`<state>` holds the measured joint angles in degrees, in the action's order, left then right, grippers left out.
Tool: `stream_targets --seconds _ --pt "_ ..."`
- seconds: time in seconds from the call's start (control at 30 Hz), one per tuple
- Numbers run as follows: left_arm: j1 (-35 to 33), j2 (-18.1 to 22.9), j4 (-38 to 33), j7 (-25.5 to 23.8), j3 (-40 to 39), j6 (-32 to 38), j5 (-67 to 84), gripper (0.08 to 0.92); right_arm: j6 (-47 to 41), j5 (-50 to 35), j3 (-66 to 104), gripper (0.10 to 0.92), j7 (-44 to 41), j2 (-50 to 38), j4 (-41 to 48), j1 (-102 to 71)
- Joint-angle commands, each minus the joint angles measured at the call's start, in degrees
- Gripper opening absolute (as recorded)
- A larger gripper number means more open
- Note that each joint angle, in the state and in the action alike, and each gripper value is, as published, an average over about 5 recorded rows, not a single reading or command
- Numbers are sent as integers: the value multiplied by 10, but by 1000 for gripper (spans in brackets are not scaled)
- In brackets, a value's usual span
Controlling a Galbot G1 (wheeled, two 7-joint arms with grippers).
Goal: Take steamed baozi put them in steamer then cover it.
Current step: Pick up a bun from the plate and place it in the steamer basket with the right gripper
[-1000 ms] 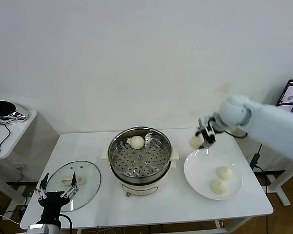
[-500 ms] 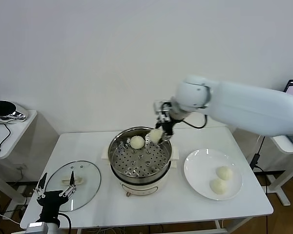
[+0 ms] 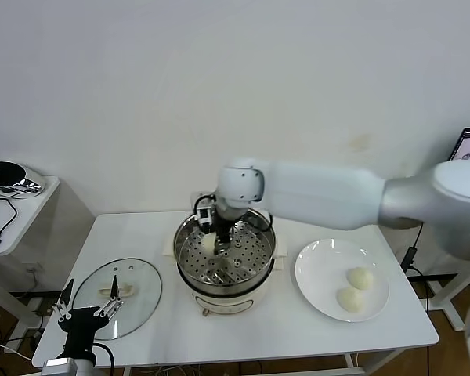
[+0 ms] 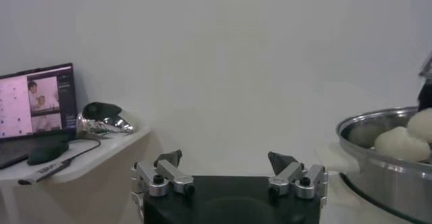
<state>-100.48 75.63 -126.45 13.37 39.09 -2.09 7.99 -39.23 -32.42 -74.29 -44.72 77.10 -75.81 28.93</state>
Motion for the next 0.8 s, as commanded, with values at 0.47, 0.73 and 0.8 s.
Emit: stream_targets --seconds 0.47,0.73,0.8 --pt "2 -1 3 0 -5 3 -2 823 -3 10 11 702 28 47 59 -41" --pt "1 -4 5 0 -6 3 -4 823 43 57 19 821 -98 -36 2 49" --pt "2 -5 5 0 -8 3 -5 823 64 71 20 822 -129 -72 -18 77"
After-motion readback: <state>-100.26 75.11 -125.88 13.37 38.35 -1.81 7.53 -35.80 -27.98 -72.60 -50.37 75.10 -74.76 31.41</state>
